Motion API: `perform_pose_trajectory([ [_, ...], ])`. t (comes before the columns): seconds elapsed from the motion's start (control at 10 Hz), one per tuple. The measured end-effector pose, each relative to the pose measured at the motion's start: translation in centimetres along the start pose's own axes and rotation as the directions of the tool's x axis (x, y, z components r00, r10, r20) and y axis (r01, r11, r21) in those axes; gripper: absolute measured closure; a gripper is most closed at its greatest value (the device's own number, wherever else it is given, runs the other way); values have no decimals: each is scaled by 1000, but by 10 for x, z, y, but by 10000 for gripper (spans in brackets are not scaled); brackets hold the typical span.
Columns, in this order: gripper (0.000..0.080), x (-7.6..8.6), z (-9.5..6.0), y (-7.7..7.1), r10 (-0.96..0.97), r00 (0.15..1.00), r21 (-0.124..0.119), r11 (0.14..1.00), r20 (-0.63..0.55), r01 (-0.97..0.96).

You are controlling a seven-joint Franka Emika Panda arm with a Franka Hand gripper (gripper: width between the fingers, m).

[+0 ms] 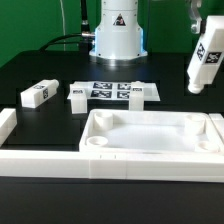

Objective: Assemble desk

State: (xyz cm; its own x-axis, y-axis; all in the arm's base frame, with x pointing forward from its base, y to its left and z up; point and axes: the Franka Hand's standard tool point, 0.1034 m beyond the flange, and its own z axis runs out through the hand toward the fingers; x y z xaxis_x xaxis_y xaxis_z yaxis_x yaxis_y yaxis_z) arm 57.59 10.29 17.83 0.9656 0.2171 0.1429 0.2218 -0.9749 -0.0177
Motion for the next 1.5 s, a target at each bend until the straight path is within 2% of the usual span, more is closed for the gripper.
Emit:
perform_pose_trajectory([
  [0.1,511,-11,5,-1,-1,1000,-2,1000,-15,1],
  [0.3,511,1,5,1,-16,984,-10,1000,-176,14],
  [0.4,511,5,7,8,-47,977,-16,999,-206,45],
  [0.9,511,7,9,8,-51,978,-16,999,-201,49],
  [1.0,511,13,16,10,-67,978,-17,998,-199,65],
  [1.3,511,47,31,15,-62,975,-6,998,-215,62],
  [1.5,511,49,34,14,-62,974,-4,998,-216,63],
])
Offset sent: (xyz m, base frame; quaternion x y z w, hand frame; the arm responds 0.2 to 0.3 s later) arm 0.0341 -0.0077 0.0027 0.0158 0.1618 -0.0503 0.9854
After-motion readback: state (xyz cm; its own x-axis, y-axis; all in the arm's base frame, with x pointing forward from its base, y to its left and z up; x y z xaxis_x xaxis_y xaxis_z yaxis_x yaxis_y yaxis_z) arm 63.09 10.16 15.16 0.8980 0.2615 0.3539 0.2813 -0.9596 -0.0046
